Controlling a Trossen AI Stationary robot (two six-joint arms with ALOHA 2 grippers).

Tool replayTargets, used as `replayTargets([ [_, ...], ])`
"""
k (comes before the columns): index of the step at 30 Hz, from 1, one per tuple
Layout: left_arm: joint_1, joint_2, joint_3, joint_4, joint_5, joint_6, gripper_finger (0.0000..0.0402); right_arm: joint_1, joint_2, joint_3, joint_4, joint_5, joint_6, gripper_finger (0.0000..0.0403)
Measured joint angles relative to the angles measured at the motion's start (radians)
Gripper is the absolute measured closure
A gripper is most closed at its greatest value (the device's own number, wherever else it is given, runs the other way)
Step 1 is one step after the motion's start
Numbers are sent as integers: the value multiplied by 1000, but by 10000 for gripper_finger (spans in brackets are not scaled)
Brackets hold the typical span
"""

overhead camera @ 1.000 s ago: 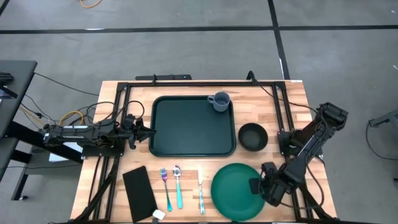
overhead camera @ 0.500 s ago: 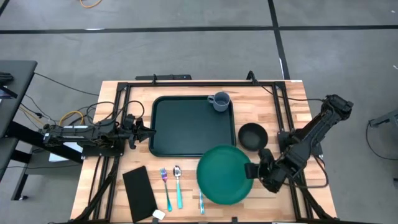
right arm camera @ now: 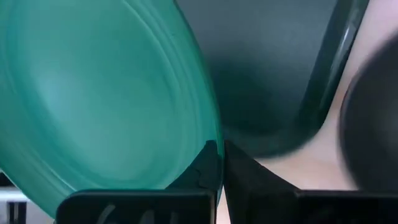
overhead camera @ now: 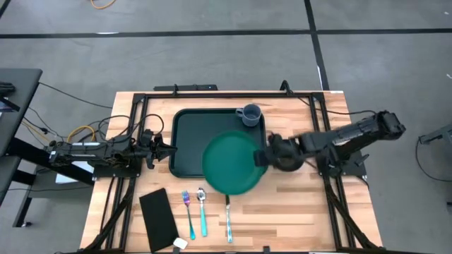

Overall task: Set up tray
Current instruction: Put the green plate on the black tray to the bottom of the gray mug

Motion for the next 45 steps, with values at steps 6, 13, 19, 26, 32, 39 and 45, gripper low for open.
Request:
replayTargets([
  [6, 0, 0, 0, 0, -1, -7, 345, -205, 34, 2, 11, -160, -174, 403],
  [13, 0, 0, 0, 0, -2, -6, 345, -339, 136, 2, 24, -288, -283, 403],
  [19, 0, 0, 0, 0, -2, -4, 345, -377, 222, 2, 43, -305, -292, 403],
  [26, 0, 0, 0, 0, -2, 1, 345, -420, 253, 2, 48, -277, -289, 403],
  [32, 0, 0, 0, 0, -2, 1, 345, -456, 253, 2, 24, -280, -290, 400],
  [39, 0, 0, 0, 0, -1, 2, 345, -481, 253, 2, -43, -310, -308, 397],
  [45, 0, 0, 0, 0, -1, 3, 345, -481, 253, 2, -45, -306, -315, 377],
])
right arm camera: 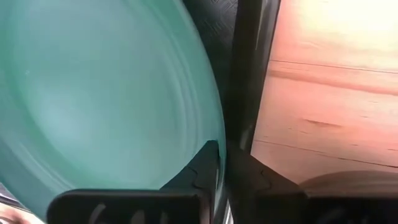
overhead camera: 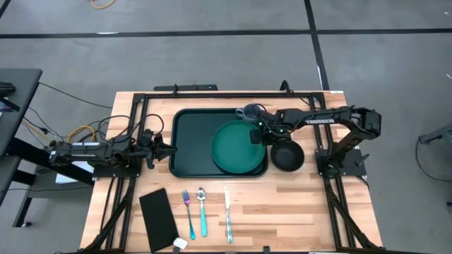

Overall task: Set up tray
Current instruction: Put the green plate on the black tray to the bottom of the gray mug, then put the black bowl on top of the green plate on the black tray

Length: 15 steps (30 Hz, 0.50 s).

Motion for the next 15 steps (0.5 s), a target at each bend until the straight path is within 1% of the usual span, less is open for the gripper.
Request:
replayTargets([
  [8, 0, 0, 0, 0, 0, 24, 345, 0, 0, 0, 0, 11, -2, 321],
  [12, 0, 0, 0, 0, 1, 24, 345, 0, -14, 5, -6, 40, -16, 296],
  [15, 0, 0, 0, 0, 1, 24, 345, -1, -39, 53, -11, 88, -66, 284],
])
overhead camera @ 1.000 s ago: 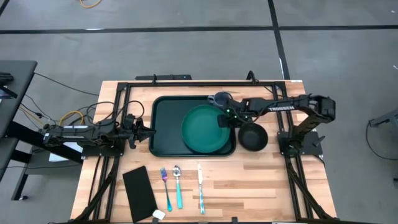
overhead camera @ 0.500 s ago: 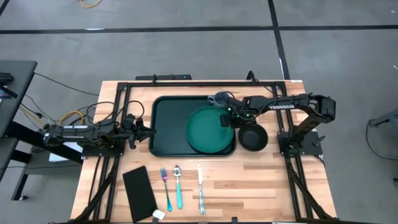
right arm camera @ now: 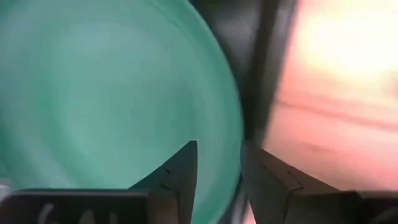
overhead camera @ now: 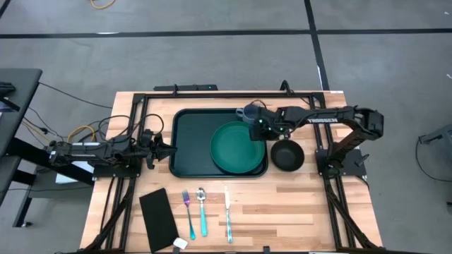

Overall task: Set up tray
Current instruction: Put the black bowl on top of the green plate on the black tray

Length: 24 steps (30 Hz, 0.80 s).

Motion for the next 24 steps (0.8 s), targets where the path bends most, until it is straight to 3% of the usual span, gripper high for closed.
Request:
replayTargets([
  [6, 0, 0, 0, 0, 2, 0, 345, 8, -68, 171, -51, -23, -146, 274],
  [11, 0, 0, 0, 0, 3, 0, 345, 116, -97, 343, -335, -16, -211, 277],
  [17, 0, 0, 0, 0, 3, 0, 345, 310, -88, 434, -598, 74, -112, 284],
  [24, 0, 0, 0, 0, 3, 0, 345, 510, -50, 428, -628, 88, -13, 284],
])
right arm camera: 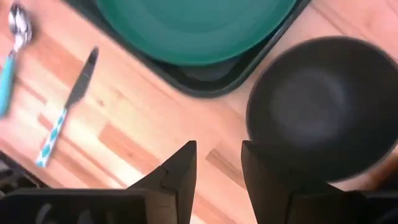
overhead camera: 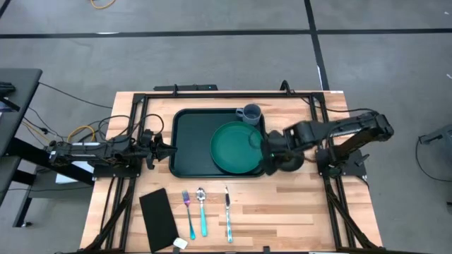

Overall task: Set up tray
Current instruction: Put the black bowl on top of the green plate on the black tray

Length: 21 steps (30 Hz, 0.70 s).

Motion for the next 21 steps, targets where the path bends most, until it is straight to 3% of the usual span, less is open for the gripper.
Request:
replayTargets([
  [9, 0, 19, 0, -1, -1, 3, 345, 76, 116, -1, -75, 28, -30, 284],
  [21, 0, 49, 0, -1, 5, 1, 345, 72, 329, -1, -113, 36, -155, 284],
])
